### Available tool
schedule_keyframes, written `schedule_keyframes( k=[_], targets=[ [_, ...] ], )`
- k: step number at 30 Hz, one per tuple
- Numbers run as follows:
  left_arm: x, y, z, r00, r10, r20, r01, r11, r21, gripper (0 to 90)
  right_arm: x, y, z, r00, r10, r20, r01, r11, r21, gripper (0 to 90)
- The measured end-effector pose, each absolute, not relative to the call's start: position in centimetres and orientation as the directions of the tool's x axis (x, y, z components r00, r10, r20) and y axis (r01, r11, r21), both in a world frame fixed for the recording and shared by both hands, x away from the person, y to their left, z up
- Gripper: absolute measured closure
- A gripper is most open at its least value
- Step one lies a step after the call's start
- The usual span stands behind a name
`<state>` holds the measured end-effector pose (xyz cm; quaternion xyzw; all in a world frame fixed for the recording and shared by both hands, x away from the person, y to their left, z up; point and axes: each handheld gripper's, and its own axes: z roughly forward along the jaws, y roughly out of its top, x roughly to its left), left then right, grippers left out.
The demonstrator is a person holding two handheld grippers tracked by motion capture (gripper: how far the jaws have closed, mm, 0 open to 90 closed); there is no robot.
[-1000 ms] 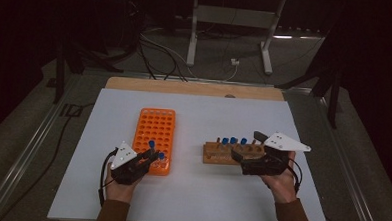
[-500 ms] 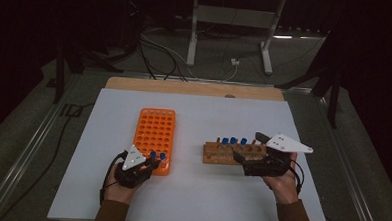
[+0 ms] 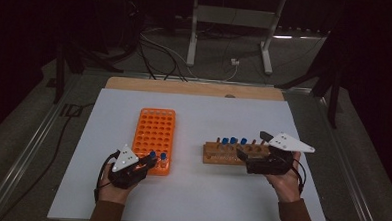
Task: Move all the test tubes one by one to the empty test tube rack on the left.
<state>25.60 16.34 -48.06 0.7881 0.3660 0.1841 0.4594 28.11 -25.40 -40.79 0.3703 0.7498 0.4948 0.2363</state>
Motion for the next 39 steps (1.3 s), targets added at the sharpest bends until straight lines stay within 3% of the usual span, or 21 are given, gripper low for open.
schedule_keyframes(
  k=[7,11,16,20,30,34,39],
  targets=[
    [25.7,16.4,-48.2,0.665,0.745,-0.06,0.422,-0.308,0.853,77.3,28.9,-26.5,-41.8,-0.574,0.818,0.027,0.344,0.21,0.915,3.2],
    [25.6,17.1,-47.9,0.677,0.729,-0.104,0.409,-0.256,0.876,63.2,29.6,-26.9,-42.8,-0.558,0.829,0.032,0.368,0.213,0.905,6.1],
    [25.5,18.8,-47.2,0.663,0.732,-0.157,0.392,-0.161,0.906,51.8,30.2,-27.0,-43.9,-0.552,0.832,0.053,0.399,0.208,0.893,11.8],
    [25.4,19.7,-46.8,0.653,0.733,-0.192,0.379,-0.097,0.92,42.9,30.6,-27.0,-44.4,-0.559,0.826,0.079,0.417,0.198,0.887,20.5],
    [25.6,19.9,-46.3,0.556,0.811,-0.182,0.397,-0.066,0.915,2.5,31.2,-26.1,-45.6,-0.58,0.813,0.048,0.423,0.25,0.871,53.3],
    [25.7,19.5,-46.0,0.548,0.818,-0.174,0.398,-0.073,0.914,1.2,31.3,-25.8,-45.8,-0.597,0.802,0.032,0.414,0.274,0.868,64.9],
    [26.0,18.5,-45.5,0.574,0.802,-0.168,0.387,-0.085,0.918,1.2,31.7,-25.5,-46.2,-0.606,0.794,0.047,0.429,0.277,0.86,71.9]
  ],
)
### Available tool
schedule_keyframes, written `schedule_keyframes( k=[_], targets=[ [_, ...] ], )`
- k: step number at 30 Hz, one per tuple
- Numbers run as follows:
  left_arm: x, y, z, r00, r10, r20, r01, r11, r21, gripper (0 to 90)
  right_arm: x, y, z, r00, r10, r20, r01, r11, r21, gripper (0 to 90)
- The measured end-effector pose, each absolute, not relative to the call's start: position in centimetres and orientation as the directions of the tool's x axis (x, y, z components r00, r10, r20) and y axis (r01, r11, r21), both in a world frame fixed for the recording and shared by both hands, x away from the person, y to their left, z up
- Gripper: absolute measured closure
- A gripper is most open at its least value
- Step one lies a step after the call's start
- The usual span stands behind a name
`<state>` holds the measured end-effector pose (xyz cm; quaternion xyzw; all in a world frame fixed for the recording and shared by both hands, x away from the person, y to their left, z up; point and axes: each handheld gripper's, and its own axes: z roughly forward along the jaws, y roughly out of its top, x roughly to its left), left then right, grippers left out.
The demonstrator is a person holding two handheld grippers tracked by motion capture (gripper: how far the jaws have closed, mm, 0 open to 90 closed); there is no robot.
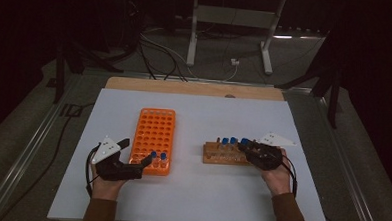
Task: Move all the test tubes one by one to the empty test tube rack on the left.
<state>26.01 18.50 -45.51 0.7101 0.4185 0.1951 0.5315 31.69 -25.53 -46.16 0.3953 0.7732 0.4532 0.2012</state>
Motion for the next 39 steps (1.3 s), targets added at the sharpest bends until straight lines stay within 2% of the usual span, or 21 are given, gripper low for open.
schedule_keyframes(
  k=[6,16,27,39],
  targets=[
    [26.6,17.7,-44.6,0.604,0.78,-0.164,0.381,-0.102,0.919,1.8,31.8,-25.2,-46.1,-0.614,0.788,0.044,0.43,0.287,0.856,76.7],
    [27.4,15.4,-42.8,0.628,0.768,-0.123,0.325,-0.115,0.939,4.5,31.4,-25.1,-44.6,-0.625,0.78,0.029,0.418,0.303,0.857,76.9],
    [27.9,12.0,-41.4,0.645,0.761,-0.062,0.287,-0.166,0.943,2.2,31.3,-25.1,-42.2,-0.634,0.773,0.026,0.409,0.307,0.859,77.0],
    [28.1,9.0,-40.9,0.671,0.74,-0.056,0.292,-0.194,0.937,2.3,30.8,-25.7,-39.6,-0.653,0.757,0.026,0.39,0.307,0.868,77.0]
  ],
)
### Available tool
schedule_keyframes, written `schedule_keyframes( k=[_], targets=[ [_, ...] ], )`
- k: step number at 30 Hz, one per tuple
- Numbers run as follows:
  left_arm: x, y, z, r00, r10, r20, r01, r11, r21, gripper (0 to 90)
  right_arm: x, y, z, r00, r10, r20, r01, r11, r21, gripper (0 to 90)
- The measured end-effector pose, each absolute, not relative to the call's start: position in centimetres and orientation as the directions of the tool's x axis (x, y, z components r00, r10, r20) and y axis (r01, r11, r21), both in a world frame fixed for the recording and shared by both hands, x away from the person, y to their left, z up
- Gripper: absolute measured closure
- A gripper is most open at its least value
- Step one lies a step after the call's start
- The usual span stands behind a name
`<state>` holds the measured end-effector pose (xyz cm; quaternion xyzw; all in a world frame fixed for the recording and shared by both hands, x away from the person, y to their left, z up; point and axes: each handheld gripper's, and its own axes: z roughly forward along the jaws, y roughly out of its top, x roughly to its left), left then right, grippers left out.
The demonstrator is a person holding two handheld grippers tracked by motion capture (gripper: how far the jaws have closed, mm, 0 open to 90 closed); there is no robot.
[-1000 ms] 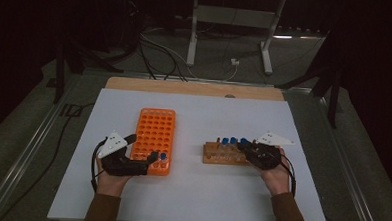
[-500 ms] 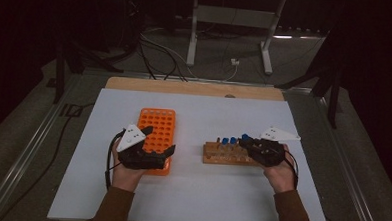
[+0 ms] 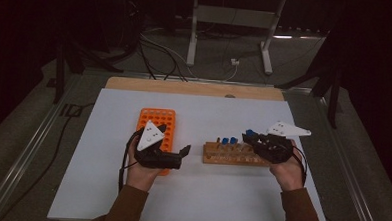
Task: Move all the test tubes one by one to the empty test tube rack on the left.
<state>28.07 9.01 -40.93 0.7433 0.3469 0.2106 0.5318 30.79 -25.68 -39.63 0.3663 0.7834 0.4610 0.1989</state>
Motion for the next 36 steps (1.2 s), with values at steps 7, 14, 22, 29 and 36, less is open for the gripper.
schedule_keyframes(
  k=[7,14,22,29,36],
  targets=[
    [28.0,7.1,-40.6,0.689,0.724,-0.044,0.281,-0.211,0.936,2.3,30.0,-25.5,-38.2,-0.675,0.737,0.021,0.368,0.312,0.876,77.0],
    [27.5,5.1,-40.6,0.73,0.681,-0.055,0.278,-0.222,0.935,4.2,29.5,-24.4,-38.1,-0.709,0.705,0.029,0.364,0.33,0.871,76.8],
    [27.2,2.9,-41.7,0.779,0.625,-0.056,0.276,-0.261,0.925,18.0,29.2,-22.8,-38.7,-0.741,0.668,0.07,0.373,0.322,0.87,76.7],
    [27.1,1.4,-42.7,0.789,0.614,-0.029,0.263,-0.294,0.919,33.7,28.8,-21.0,-39.0,-0.766,0.639,0.072,0.366,0.342,0.866,76.5],
    [27.2,0.8,-43.0,0.802,0.597,-0.034,0.256,-0.291,0.922,54.7,28.6,-20.0,-39.0,-0.783,0.617,0.081,0.362,0.346,0.866,76.5]
  ],
)
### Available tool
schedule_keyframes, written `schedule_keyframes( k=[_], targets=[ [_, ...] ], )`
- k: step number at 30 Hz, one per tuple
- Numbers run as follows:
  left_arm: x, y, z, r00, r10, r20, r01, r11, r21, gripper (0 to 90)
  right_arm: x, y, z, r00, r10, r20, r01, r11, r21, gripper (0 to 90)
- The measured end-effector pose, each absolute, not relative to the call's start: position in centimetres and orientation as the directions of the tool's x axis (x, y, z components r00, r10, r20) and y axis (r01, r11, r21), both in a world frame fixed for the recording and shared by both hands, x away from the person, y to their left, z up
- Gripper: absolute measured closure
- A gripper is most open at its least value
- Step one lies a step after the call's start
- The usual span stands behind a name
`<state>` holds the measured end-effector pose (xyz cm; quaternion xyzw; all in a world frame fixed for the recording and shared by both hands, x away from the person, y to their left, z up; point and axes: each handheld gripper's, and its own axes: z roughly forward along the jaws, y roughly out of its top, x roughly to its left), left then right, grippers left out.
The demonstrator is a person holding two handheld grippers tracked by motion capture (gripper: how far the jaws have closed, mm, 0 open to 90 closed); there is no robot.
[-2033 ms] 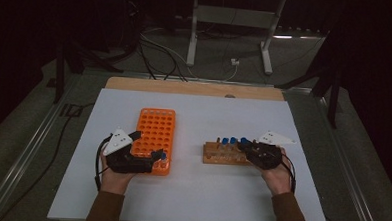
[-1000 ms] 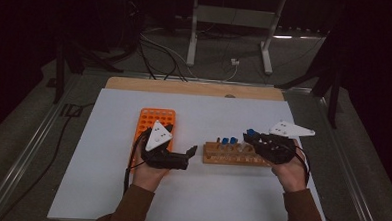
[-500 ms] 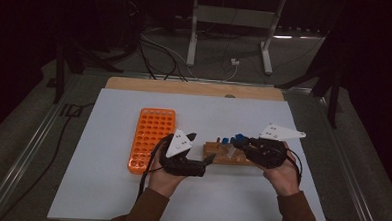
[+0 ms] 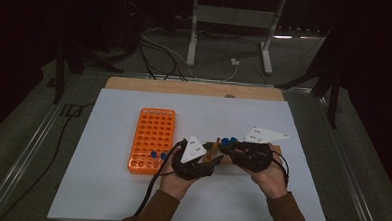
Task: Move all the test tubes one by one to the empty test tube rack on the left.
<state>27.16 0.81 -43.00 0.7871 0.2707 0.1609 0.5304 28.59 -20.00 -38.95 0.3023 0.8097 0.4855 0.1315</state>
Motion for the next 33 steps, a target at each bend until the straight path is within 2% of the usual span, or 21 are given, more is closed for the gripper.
schedule_keyframes(
  k=[3,9,16,19,23,33],
  targets=[
    [27.2,0.9,-43.0,0.807,0.589,-0.034,0.248,-0.287,0.925,63.7,28.6,-19.7,-39.0,-0.788,0.609,0.086,0.362,0.347,0.865,76.6],
    [27.1,0.8,-43.0,0.814,0.58,-0.027,0.236,-0.289,0.928,74.4,28.6,-19.4,-39.0,-0.796,0.597,0.095,0.362,0.345,0.866,76.7],
    [27.1,1.0,-43.0,0.816,0.578,-0.018,0.23,-0.295,0.927,78.1,28.6,-19.4,-39.0,-0.8,0.59,0.111,0.367,0.335,0.868,74.9],
    [27.2,1.0,-43.1,0.81,0.586,-0.018,0.24,-0.303,0.922,78.2,28.8,-19.9,-38.9,-0.802,0.578,0.154,0.377,0.288,0.88,63.8],
    [27.4,1.4,-43.2,0.794,0.606,-0.032,0.262,-0.295,0.919,78.3,28.8,-20.4,-38.6,-0.804,0.576,0.151,0.364,0.274,0.89,47.4],
    [27.4,3.1,-42.8,0.769,0.636,-0.068,0.289,-0.251,0.924,78.3,28.6,-22.5,-39.2,-0.744,0.66,0.104,0.35,0.252,0.902,20.8]
  ],
)
